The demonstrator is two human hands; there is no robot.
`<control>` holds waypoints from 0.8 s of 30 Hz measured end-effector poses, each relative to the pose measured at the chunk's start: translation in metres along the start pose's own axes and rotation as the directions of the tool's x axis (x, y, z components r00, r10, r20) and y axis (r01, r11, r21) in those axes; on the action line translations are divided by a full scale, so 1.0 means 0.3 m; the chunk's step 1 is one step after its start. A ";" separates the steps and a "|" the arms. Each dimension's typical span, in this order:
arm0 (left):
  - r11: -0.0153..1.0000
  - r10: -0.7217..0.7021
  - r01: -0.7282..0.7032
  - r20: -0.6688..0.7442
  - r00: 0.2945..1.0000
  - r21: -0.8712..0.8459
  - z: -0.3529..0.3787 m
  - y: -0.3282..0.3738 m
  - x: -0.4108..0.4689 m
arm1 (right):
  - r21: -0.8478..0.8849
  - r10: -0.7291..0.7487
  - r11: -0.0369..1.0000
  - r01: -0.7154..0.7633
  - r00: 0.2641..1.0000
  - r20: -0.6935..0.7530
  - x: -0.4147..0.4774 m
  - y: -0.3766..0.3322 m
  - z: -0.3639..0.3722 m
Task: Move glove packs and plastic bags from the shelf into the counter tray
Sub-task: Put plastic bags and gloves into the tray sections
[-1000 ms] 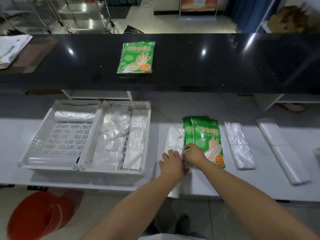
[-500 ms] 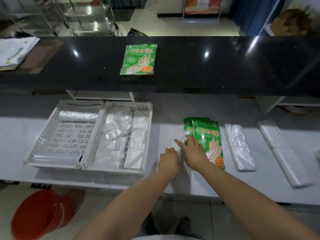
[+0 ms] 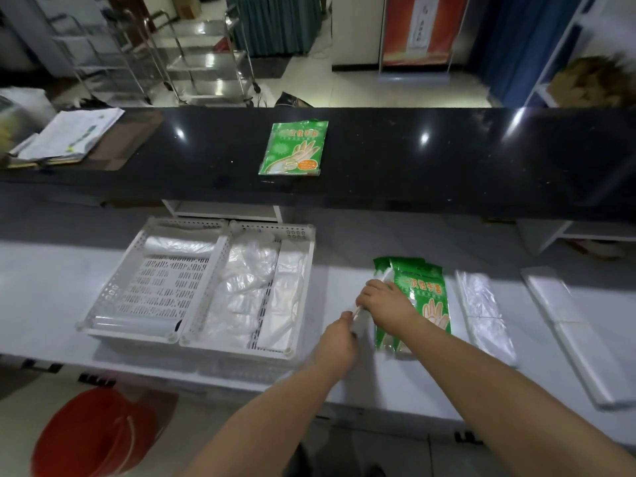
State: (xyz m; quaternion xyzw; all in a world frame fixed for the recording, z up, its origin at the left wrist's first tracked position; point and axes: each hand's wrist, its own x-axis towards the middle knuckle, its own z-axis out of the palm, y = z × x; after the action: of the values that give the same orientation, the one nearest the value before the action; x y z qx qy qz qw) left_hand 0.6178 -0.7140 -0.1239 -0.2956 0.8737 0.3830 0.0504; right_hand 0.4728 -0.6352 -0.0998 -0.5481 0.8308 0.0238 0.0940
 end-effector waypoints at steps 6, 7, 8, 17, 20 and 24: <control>0.973 -0.084 0.063 -0.083 0.993 -0.224 -0.144 0.050 0.029 | 0.051 0.103 0.994 -0.096 0.979 -0.176 0.058 0.013 -0.079; 0.958 -0.099 0.068 -0.099 0.990 -0.280 -0.183 0.057 0.031 | 0.070 0.160 0.986 -0.149 0.966 -0.201 0.065 0.009 -0.102; 0.941 -0.116 0.074 -0.111 0.987 -0.331 -0.222 0.054 0.040 | 0.096 0.208 0.977 -0.191 0.954 -0.216 0.071 0.001 -0.126; 0.805 -0.347 0.211 -0.152 0.926 -0.554 -0.562 -0.134 0.108 | 0.221 0.226 0.956 -0.191 0.963 -0.146 0.201 -0.155 -0.183; 0.742 -0.386 0.265 -0.069 0.920 -0.615 -0.589 -0.221 0.145 | 0.228 0.239 0.951 -0.208 0.964 -0.114 0.246 -0.212 -0.159; 0.716 -0.390 0.329 0.039 0.920 -0.615 -0.572 -0.305 0.199 | 0.230 0.275 0.939 -0.254 0.960 -0.060 0.295 -0.270 -0.110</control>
State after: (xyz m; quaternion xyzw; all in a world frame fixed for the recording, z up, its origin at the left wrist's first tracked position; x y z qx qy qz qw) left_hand 0.6433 -0.9110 -0.0808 -0.4775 0.6296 0.6127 -0.0152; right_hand 0.5088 -0.7522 -0.0784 -0.4180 0.8979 -0.0811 0.1120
